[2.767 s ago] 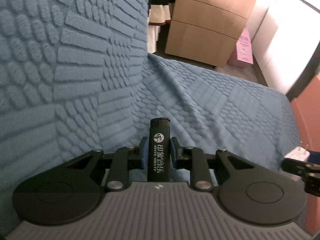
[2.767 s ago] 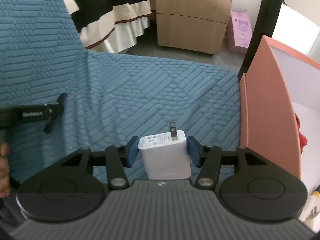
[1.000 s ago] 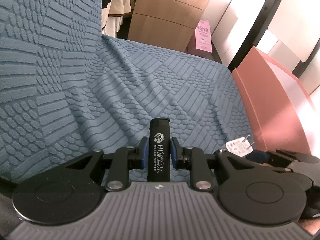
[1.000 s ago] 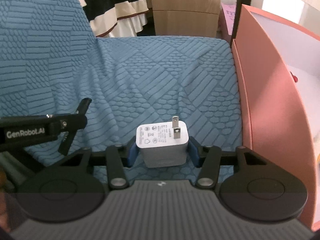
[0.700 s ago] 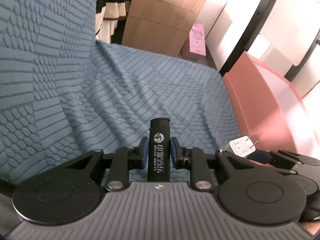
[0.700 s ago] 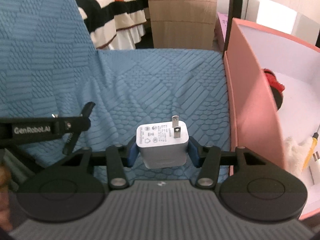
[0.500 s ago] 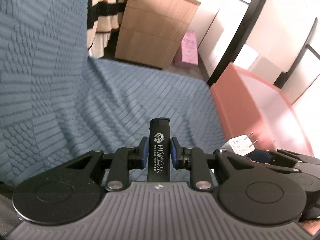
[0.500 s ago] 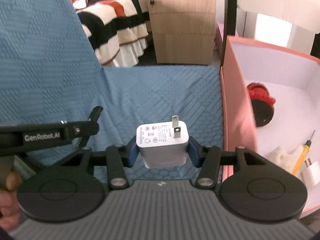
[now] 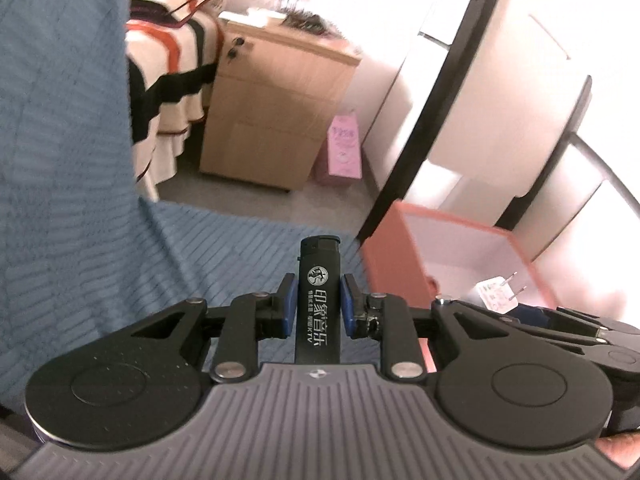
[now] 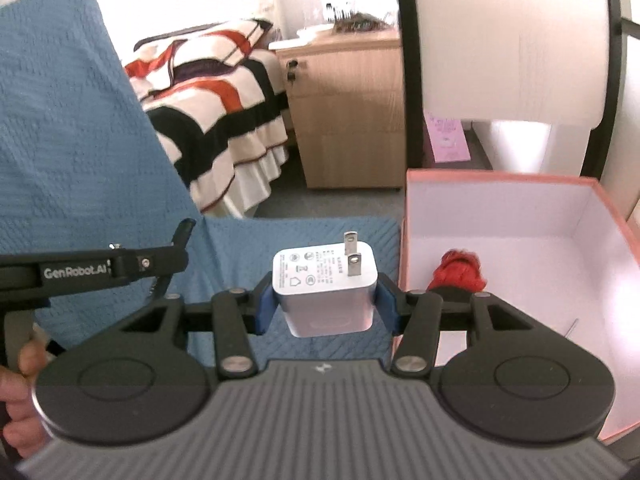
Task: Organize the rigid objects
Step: 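Carry the charger and lighter over the pink box with both grippers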
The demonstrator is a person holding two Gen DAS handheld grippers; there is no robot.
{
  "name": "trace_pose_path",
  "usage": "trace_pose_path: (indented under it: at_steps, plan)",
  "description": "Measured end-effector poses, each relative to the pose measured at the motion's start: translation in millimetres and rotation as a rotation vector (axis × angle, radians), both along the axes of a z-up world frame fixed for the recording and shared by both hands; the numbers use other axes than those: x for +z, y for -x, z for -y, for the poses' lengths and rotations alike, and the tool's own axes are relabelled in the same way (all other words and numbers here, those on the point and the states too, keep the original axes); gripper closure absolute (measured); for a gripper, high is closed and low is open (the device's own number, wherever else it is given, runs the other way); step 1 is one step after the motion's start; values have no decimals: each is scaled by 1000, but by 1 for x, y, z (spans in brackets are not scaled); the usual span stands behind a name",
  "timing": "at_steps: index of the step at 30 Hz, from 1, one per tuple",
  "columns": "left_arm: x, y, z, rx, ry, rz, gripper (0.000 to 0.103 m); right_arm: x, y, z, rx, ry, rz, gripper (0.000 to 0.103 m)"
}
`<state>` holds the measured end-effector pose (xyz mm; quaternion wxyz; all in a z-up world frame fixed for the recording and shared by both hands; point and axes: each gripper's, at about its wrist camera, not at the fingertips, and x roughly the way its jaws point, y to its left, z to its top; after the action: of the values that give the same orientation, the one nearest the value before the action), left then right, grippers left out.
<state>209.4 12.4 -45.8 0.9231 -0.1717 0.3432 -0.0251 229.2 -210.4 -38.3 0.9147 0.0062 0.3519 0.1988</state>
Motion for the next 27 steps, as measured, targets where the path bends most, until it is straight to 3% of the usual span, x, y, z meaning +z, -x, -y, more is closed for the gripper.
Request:
trace_pose_path:
  at_steps: [9, 14, 21, 27]
  plan:
    - [40, -23, 47, -83, 13, 63, 76, 35, -9, 33, -47, -12, 75, 49]
    - [48, -37, 80, -125, 19, 72, 76, 35, -11, 62, -113, -1, 94, 49]
    - [37, -53, 132, -195, 6, 41, 76, 17, -10, 108, -182, 7, 61, 49]
    - [8, -69, 175, -260, -15, -47, 76, -8, -12, 143, -237, 15, -3, 49]
